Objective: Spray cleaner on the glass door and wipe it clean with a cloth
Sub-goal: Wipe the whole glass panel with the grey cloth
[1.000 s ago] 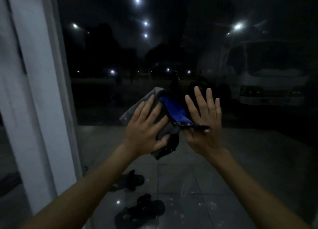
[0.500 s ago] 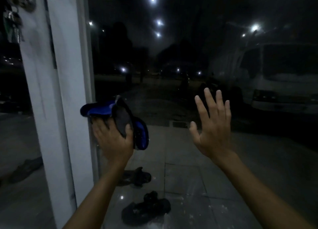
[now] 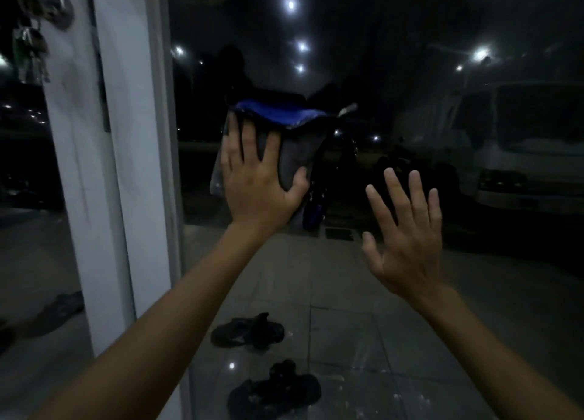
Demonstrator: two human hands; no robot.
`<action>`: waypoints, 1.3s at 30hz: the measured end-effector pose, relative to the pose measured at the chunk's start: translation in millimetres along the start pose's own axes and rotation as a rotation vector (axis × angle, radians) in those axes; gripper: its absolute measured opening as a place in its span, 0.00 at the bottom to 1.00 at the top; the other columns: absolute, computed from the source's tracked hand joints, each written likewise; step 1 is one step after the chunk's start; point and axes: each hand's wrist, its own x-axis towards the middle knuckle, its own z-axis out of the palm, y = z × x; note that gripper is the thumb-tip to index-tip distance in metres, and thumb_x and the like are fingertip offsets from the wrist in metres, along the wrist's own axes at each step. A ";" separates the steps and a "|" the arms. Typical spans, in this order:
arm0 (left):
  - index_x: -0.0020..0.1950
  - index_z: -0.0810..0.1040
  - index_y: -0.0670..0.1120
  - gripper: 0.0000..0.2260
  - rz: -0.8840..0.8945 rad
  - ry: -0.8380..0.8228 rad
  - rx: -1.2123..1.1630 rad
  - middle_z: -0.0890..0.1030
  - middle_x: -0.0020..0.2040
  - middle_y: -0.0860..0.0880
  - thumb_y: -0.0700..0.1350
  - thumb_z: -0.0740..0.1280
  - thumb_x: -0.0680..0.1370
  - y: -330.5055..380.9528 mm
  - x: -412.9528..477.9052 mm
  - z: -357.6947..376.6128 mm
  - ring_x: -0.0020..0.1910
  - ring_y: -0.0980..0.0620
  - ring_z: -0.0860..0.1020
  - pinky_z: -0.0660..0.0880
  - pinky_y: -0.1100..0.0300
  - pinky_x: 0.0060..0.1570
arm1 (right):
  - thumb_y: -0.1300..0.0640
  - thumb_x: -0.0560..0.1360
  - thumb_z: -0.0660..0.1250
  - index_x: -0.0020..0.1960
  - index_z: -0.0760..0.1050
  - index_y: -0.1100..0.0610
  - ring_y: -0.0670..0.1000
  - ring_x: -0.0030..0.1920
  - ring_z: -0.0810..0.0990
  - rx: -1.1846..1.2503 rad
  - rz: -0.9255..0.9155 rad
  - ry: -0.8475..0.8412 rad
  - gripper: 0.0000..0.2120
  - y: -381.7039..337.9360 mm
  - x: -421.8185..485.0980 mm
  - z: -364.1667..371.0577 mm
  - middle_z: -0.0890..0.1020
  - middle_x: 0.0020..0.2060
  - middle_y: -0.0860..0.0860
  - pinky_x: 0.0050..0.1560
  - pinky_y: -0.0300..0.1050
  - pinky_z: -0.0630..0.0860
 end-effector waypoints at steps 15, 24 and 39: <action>0.62 0.69 0.41 0.24 -0.109 -0.217 0.011 0.66 0.65 0.35 0.59 0.54 0.77 -48.3 -197.7 -20.4 0.65 0.34 0.64 0.59 0.43 0.67 | 0.51 0.72 0.61 0.74 0.61 0.56 0.63 0.76 0.53 0.020 0.098 -0.142 0.32 -16.2 -54.2 -20.0 0.60 0.75 0.60 0.75 0.62 0.48; 0.64 0.67 0.40 0.26 -0.150 -0.303 0.034 0.62 0.68 0.36 0.54 0.60 0.71 -53.0 -242.3 -29.3 0.66 0.32 0.62 0.52 0.47 0.70 | 0.50 0.71 0.61 0.73 0.62 0.56 0.61 0.77 0.51 0.033 0.060 -0.198 0.32 -29.3 -71.2 -15.2 0.57 0.75 0.60 0.76 0.60 0.45; 0.64 0.68 0.43 0.24 -0.092 -0.064 0.044 0.65 0.66 0.40 0.57 0.57 0.74 -48.7 -206.9 -6.5 0.66 0.37 0.63 0.59 0.47 0.67 | 0.50 0.72 0.63 0.74 0.59 0.55 0.64 0.76 0.52 0.141 0.071 -0.220 0.33 -92.3 -101.6 10.0 0.57 0.75 0.60 0.76 0.61 0.46</action>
